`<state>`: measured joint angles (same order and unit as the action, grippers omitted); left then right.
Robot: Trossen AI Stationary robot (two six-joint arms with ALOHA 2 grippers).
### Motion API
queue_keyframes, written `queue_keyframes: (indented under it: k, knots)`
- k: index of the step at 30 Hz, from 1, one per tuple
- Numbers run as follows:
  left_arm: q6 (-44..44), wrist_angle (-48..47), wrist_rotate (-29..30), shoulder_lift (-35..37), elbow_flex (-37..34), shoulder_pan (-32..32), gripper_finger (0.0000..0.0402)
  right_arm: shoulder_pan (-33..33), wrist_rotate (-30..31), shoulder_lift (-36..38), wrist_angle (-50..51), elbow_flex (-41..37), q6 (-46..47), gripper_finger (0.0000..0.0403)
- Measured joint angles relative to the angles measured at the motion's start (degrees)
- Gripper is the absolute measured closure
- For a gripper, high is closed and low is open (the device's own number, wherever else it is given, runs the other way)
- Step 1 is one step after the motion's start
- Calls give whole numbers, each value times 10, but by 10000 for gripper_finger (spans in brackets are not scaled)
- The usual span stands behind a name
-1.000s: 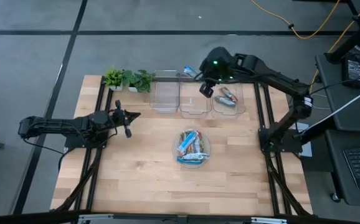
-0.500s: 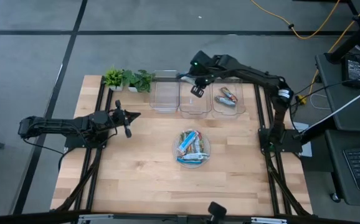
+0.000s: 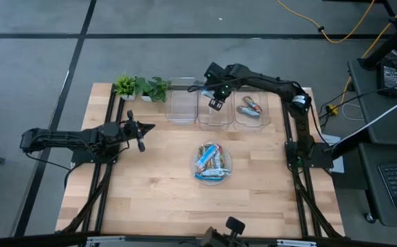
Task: Pick and place Granola Bars by type
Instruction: Put the blue granola bar into the middle transparent bin, then put the red granola bar into the right transparent bin
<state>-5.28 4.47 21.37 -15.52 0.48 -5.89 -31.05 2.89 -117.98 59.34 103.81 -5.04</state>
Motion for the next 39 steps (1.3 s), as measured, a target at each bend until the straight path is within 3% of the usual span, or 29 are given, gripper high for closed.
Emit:
queue_keyframes:
  k: [14, 27, 39]
  knots:
    - [0, 0, 0, 0, 0, 0, 398, -19, 0, -61, -20, 0, -15, 393]
    - [0, 0, 0, 0, 0, 0, 398, -22, -1, -63, -20, 0, -17, 391]
    - [0, 0, 0, 0, 0, 0, 398, -22, 0, -60, -13, 1, -20, 315]
